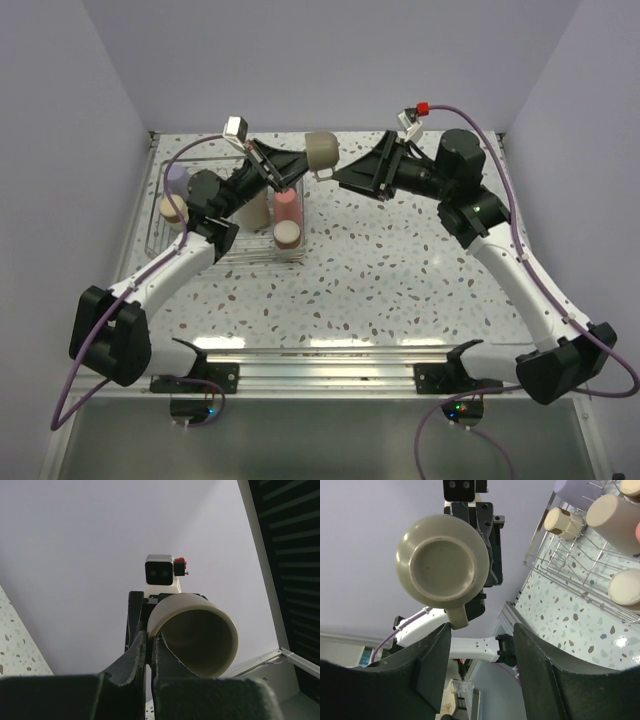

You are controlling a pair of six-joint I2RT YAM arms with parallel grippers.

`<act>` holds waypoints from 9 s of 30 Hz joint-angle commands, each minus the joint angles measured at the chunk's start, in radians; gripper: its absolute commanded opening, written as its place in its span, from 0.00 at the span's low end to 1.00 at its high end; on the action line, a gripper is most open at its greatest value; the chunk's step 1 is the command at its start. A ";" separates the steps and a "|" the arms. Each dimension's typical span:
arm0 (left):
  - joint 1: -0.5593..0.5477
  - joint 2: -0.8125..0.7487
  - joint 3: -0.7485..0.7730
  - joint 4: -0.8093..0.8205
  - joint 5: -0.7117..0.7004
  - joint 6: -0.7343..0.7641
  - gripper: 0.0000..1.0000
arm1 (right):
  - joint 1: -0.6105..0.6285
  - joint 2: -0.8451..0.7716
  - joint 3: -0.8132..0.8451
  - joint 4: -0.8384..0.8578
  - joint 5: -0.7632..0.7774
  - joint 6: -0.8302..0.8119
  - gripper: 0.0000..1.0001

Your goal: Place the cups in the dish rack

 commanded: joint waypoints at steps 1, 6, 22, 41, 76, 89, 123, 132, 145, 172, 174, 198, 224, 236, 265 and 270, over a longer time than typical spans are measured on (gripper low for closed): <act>0.010 -0.003 0.047 0.077 0.015 -0.021 0.00 | 0.024 0.020 0.046 0.058 -0.023 -0.004 0.56; 0.011 -0.003 0.041 0.074 0.015 -0.015 0.00 | 0.069 0.057 0.092 0.059 -0.002 -0.005 0.54; 0.031 -0.052 -0.014 0.068 0.005 -0.019 0.00 | 0.106 0.071 0.137 0.036 0.117 -0.008 0.36; 0.114 -0.132 0.086 -0.478 0.047 0.226 0.62 | 0.109 0.141 0.279 -0.086 0.169 -0.084 0.00; 0.335 -0.468 0.368 -1.702 -0.540 0.926 0.86 | 0.480 0.807 0.941 -0.674 0.673 -0.671 0.00; 0.334 -0.490 0.305 -1.654 -0.502 0.907 0.85 | 0.495 0.960 0.961 -0.657 0.649 -0.705 0.00; 0.334 -0.517 0.237 -1.605 -0.489 0.975 0.84 | 0.534 1.189 1.010 -0.682 0.675 -0.697 0.00; 0.335 -0.522 0.243 -1.602 -0.500 0.989 0.85 | 0.554 1.223 1.051 -0.726 0.675 -0.703 0.05; 0.334 -0.516 0.240 -1.576 -0.489 0.986 0.85 | 0.572 1.172 0.998 -0.734 0.703 -0.725 0.69; 0.334 -0.496 0.229 -1.539 -0.519 0.989 0.85 | 0.592 0.870 0.809 -0.685 0.698 -0.705 0.71; 0.332 -0.488 0.239 -1.544 -0.517 0.996 0.85 | 0.590 0.833 0.786 -0.685 0.710 -0.705 0.71; 0.334 -0.241 0.546 -1.553 -0.724 1.167 1.00 | 0.590 -0.293 -0.076 -0.619 0.893 -0.602 0.77; 0.332 -0.821 -0.362 -1.130 -0.997 1.268 1.00 | 0.590 -0.782 -0.274 -0.740 0.841 -0.532 0.99; 0.332 -0.948 -0.743 -0.703 -1.009 1.350 1.00 | 0.590 -0.828 -0.332 -0.722 0.888 -0.496 0.99; 0.332 -0.463 -1.010 0.155 -1.005 1.423 1.00 | 0.590 -0.627 -0.305 -0.633 0.904 -0.522 0.99; 0.334 -0.277 -0.969 0.347 -0.973 1.519 1.00 | 0.590 -0.626 -0.294 -0.643 0.917 -0.535 0.99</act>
